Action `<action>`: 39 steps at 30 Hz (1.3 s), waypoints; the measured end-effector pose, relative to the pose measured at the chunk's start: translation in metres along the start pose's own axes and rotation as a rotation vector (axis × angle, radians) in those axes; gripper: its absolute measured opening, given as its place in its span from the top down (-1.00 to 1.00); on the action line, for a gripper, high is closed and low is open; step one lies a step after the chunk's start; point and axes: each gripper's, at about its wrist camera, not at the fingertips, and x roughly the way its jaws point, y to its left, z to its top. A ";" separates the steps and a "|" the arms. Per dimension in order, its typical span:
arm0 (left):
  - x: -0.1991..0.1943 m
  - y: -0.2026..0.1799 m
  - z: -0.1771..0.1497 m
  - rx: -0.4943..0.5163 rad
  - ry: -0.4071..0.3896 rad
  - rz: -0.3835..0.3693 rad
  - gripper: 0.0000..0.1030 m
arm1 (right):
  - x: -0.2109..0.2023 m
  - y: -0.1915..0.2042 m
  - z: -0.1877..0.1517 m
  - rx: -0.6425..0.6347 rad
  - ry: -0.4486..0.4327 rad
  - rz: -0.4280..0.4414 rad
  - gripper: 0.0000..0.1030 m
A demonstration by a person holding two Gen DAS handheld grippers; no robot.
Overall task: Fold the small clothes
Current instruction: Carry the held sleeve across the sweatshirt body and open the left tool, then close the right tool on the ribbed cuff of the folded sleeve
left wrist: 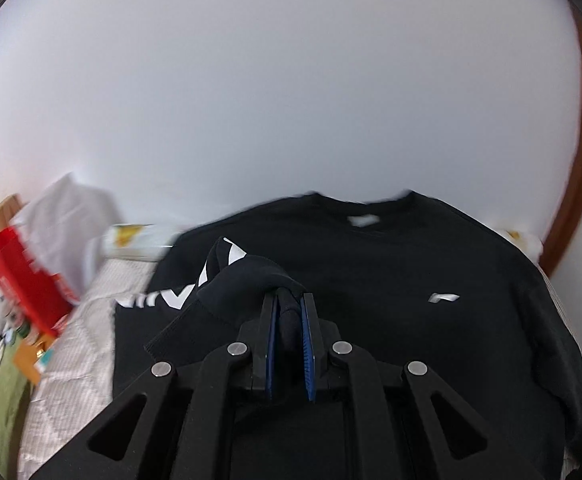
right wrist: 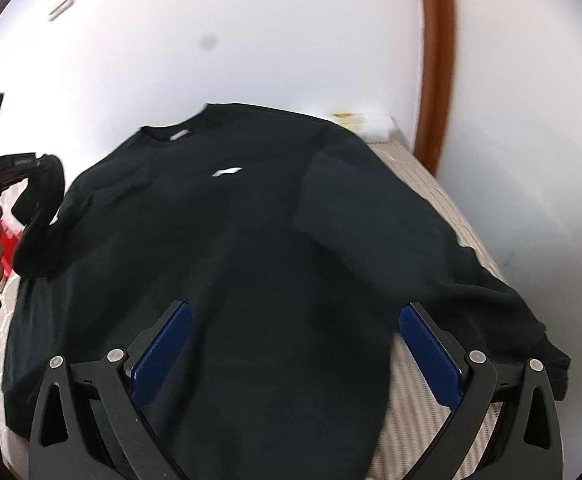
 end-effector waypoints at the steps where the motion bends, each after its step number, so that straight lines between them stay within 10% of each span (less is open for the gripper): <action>1: 0.004 -0.012 -0.002 0.015 0.005 -0.011 0.79 | 0.002 -0.007 -0.002 0.010 0.003 -0.011 -0.98; 13: 0.038 -0.123 -0.024 0.146 0.092 -0.110 0.77 | 0.014 -0.065 -0.021 0.113 0.019 -0.059 -0.97; 19: 0.037 -0.127 -0.032 0.134 0.142 -0.175 0.13 | 0.016 -0.057 -0.017 0.097 0.002 -0.032 -0.97; 22: 0.019 -0.109 -0.033 0.101 0.101 -0.175 -0.46 | 0.014 -0.038 -0.009 0.056 -0.034 -0.020 -0.90; 39: 0.027 0.091 -0.052 0.018 0.022 0.078 -0.53 | 0.078 0.117 0.074 -0.070 -0.065 0.166 -0.44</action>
